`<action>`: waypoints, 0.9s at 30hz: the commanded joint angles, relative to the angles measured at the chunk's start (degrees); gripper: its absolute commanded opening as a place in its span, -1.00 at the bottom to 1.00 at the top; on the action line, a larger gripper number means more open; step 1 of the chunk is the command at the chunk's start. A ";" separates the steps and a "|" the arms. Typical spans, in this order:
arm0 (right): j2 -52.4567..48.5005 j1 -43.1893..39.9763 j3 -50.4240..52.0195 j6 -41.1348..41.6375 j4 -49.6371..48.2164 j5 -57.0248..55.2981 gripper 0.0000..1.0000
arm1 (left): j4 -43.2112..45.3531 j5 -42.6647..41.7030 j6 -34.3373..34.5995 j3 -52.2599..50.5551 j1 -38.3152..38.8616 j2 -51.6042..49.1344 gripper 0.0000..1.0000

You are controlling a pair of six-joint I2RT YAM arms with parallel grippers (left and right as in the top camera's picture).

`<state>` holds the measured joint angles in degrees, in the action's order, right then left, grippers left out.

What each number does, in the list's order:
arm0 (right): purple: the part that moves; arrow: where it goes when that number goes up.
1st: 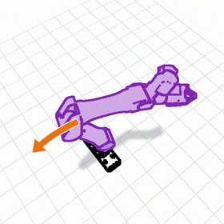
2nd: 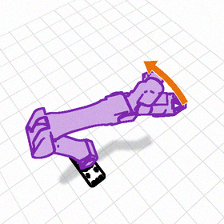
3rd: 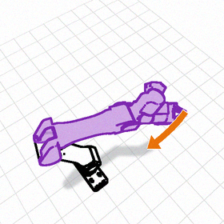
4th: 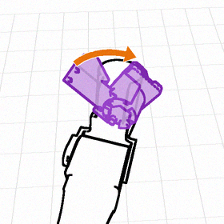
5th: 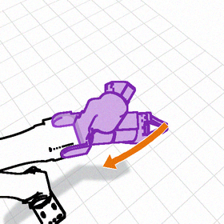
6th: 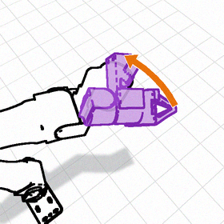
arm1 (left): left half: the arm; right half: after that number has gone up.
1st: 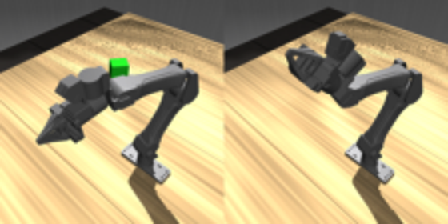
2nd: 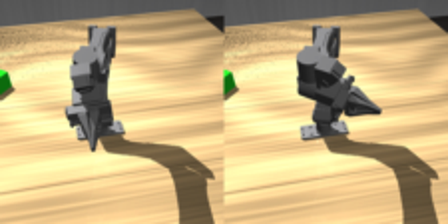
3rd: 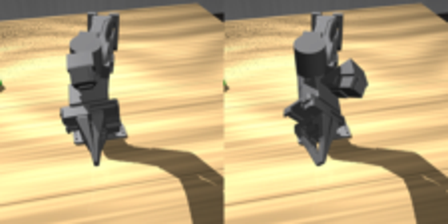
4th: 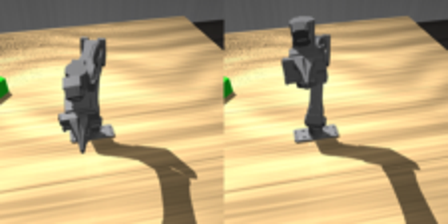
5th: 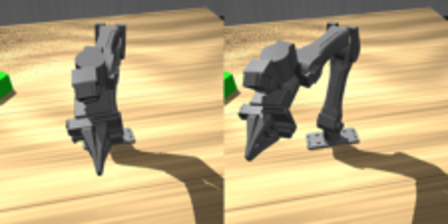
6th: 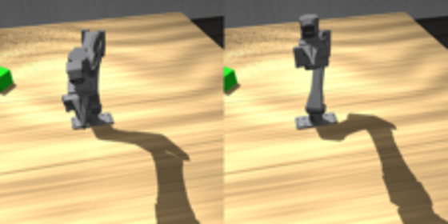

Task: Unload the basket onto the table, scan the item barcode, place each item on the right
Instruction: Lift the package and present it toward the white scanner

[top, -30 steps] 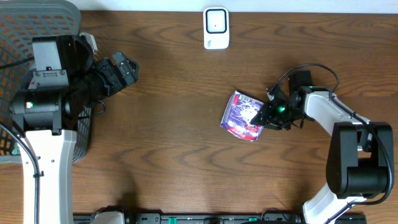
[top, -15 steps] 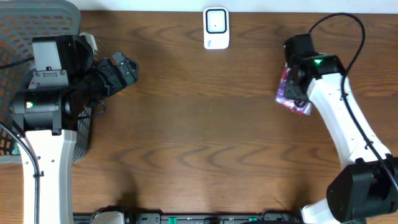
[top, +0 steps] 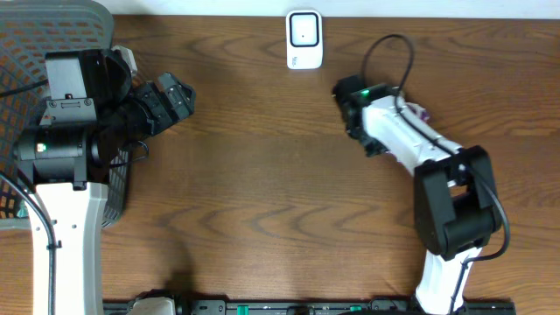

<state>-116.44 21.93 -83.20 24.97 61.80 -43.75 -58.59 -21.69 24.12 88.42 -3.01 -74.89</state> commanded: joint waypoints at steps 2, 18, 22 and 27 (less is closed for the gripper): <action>0.37 7.82 -5.86 0.04 -0.24 14.36 0.11 | -0.13 0.33 -0.50 0.52 -0.24 -0.02 0.96; -0.37 -4.79 -28.33 -18.64 10.49 40.28 0.99 | -0.11 0.33 -0.50 0.52 -0.26 -0.02 0.96; -2.08 -15.17 -24.06 -37.62 10.08 56.94 0.99 | -0.13 0.31 -0.52 0.52 -0.24 -0.02 0.96; -5.01 -23.10 -20.59 -47.30 9.53 66.69 0.97 | -0.11 0.31 -0.52 0.52 -0.24 -0.02 0.96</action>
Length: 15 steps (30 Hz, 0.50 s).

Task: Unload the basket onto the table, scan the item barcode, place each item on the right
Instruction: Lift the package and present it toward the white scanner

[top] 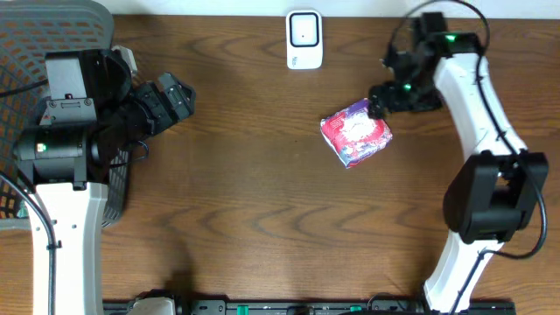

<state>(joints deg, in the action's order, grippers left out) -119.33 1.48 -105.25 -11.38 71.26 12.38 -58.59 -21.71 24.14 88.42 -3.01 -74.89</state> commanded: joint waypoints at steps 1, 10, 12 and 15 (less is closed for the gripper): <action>-3.08 -3.93 1.79 -12.07 0.02 12.48 0.89 | -0.13 0.33 -0.55 0.52 -0.24 -0.02 0.96; -11.93 -4.72 4.55 -17.86 0.13 27.06 0.50 | -0.13 0.33 -0.52 0.52 -0.24 -0.02 0.96; -13.60 -3.78 4.55 -17.29 0.13 27.41 -0.03 | -0.13 0.33 -0.52 0.52 -0.24 -0.02 0.96; -14.69 -2.62 4.55 -15.02 0.13 27.41 -0.55 | -0.13 0.33 -0.55 0.52 -0.24 -0.02 0.96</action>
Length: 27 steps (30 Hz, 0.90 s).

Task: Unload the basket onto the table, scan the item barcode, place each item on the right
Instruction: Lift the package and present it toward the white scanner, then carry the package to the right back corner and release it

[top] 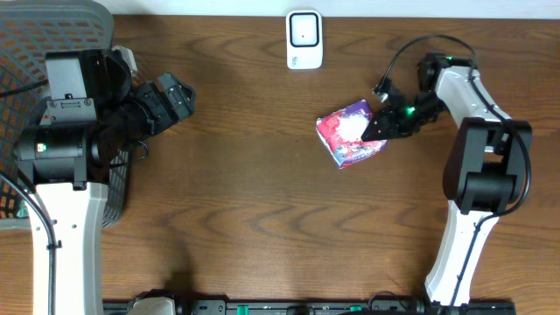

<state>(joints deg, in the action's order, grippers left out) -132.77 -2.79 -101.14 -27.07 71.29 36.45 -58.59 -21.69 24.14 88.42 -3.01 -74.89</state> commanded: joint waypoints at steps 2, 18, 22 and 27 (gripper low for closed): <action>-1.27 2.71 0.44 3.41 0.00 3.34 -0.98 | -0.11 0.31 -0.52 0.52 -0.26 -0.02 0.95; 13.35 14.27 -3.65 59.56 -48.96 -4.55 -0.98 | -0.13 0.33 -0.55 0.52 -0.24 -0.02 0.96; 10.97 16.94 -3.65 68.85 -57.16 -18.32 -0.98 | -0.13 0.31 -0.55 0.52 -0.24 -0.02 0.96; 6.05 18.23 -3.65 70.34 -64.94 -19.82 -0.98 | -0.13 0.33 -0.55 0.52 -0.24 -0.02 0.96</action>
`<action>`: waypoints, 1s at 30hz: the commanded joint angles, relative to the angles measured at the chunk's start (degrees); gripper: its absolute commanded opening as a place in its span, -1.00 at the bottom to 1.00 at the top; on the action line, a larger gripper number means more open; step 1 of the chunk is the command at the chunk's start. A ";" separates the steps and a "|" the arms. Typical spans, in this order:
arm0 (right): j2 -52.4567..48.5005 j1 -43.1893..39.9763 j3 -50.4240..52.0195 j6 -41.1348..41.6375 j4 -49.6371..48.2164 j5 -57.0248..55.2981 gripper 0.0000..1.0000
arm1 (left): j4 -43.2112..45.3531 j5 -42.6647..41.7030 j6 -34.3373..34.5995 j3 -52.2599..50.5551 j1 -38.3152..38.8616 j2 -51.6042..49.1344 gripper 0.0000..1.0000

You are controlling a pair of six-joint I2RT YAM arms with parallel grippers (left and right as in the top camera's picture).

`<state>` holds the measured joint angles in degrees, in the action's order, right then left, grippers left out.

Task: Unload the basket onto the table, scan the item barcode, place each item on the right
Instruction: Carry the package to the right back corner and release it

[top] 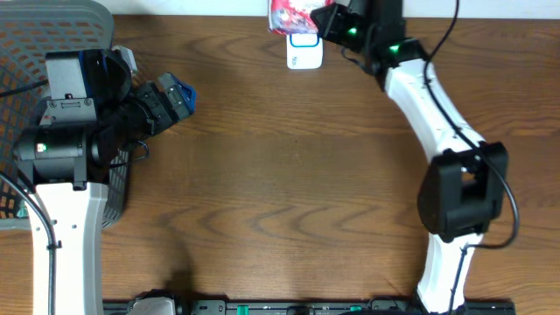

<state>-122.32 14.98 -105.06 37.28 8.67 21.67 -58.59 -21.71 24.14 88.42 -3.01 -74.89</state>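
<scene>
A red and purple packet [291, 15] is held at the table's far edge, right over the top of the white barcode scanner [304, 52]. My right gripper [325, 19] is shut on the packet's right side, the arm stretched out toward the back. My left gripper [175, 96] rests at the left beside the basket; its fingers show a blue tint and I cannot make out whether they are open.
A grey mesh basket [35, 39] fills the far left corner, partly under the left arm. The right arm's white links [433, 105] run diagonally across the right half of the brown wooden table [262, 192].
The right gripper was at the packet lying right of centre on the table. Now it holds the packet lifted at the far edge, over the scanner. The left arm has stayed put.
First the right arm was bent over the spot right of centre, hiding the packet. Then the packet lay in the open with the gripper just beyond it. After that the gripper was against the packet's right side. Now the packet is held above the scanner.
</scene>
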 commanded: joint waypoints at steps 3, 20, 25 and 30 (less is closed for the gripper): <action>-4.85 -0.20 0.24 3.54 -2.56 -5.27 -0.98 | -0.13 0.33 -0.52 0.52 -0.24 -0.02 0.96; 4.52 -30.91 0.37 2.38 33.92 -21.64 -0.98 | -0.13 0.35 -0.55 0.52 -0.24 -0.02 0.96; 3.52 -39.43 2.99 8.66 33.57 -21.77 -0.97 | -0.13 0.33 -0.55 0.52 -0.26 -0.02 0.96; 0.83 -43.56 5.18 16.72 28.30 -17.03 -0.93 | -0.13 0.33 -0.55 0.52 -0.24 -0.02 0.96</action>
<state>-119.20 -27.33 -101.01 47.83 40.58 0.82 -58.59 -21.69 24.14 88.42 -3.01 -74.89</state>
